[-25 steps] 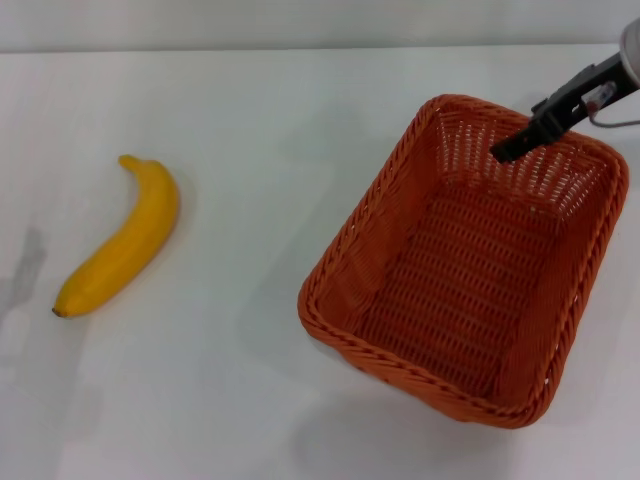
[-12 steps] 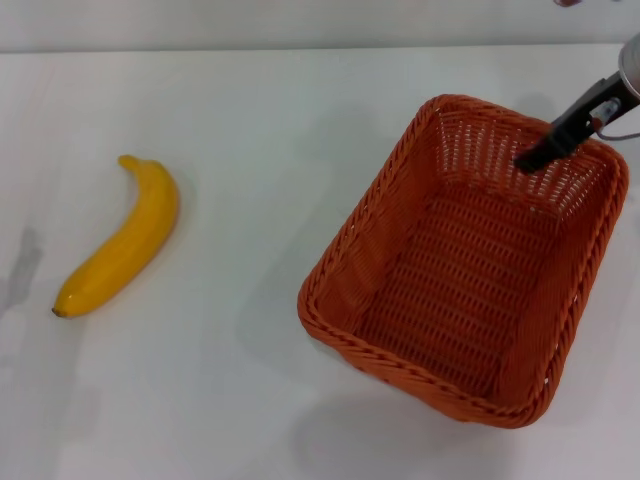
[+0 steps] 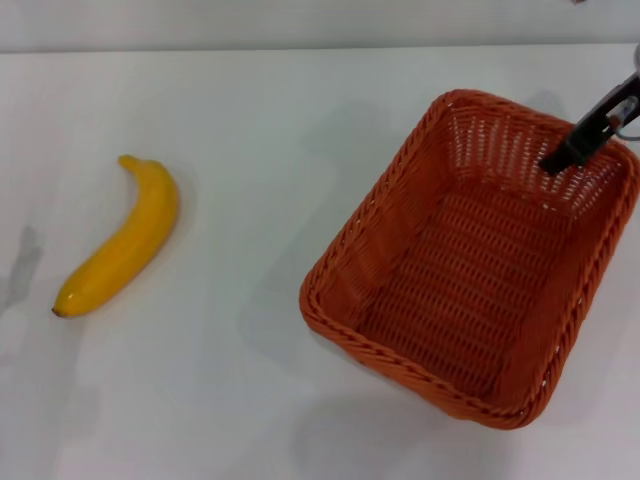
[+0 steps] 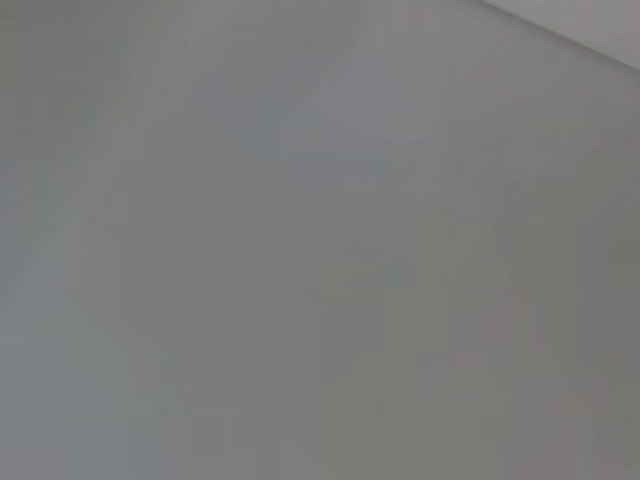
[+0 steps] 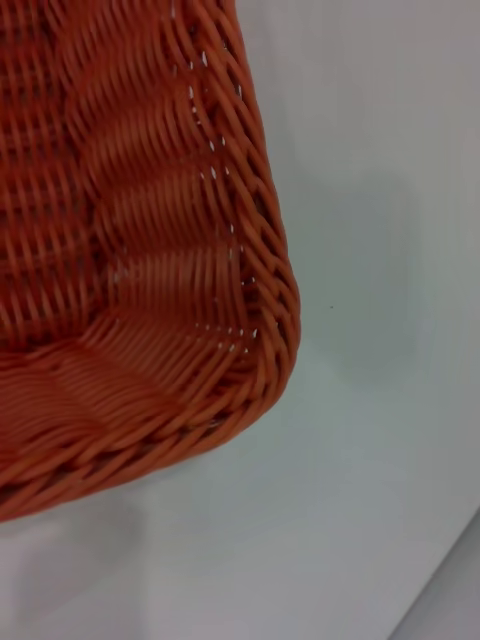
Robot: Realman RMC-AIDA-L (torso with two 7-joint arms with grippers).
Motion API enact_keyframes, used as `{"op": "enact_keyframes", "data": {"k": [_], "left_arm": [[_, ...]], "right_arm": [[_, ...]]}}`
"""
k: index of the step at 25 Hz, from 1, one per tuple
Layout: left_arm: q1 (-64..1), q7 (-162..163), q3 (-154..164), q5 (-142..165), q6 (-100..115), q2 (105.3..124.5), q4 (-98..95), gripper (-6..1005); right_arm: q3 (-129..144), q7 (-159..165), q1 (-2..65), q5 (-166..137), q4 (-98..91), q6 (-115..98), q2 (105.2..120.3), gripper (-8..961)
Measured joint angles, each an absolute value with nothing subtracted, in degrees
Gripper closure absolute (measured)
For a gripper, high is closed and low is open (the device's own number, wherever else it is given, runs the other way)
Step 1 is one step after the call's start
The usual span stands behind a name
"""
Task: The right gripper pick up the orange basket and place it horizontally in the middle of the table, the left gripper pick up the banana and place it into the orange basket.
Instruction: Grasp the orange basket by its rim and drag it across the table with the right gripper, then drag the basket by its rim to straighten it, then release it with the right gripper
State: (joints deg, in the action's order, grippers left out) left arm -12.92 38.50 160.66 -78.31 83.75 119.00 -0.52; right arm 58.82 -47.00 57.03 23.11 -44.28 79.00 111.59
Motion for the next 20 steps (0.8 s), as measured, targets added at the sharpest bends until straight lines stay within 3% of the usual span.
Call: {"op": "enact_keyframes", "data": {"k": [6,12,20], "left_arm": [[-12.9,38.5,160.6,-79.0,83.8,119.00,-0.5,142],[-13.3,38.5,160.6,-79.1,83.8,119.00,-0.4,142],[-14.0,38.5,160.6,-79.1,83.9,119.00,-0.3,143]], "right_arm": [[51.7,-46.4,58.3,23.3,-42.6,83.0,109.57,691],[47.3,-44.0,59.2,24.3,-39.7,87.5,105.98,715],[41.8,-39.9,59.3,25.6,-39.2,91.4,102.36,758]]}}
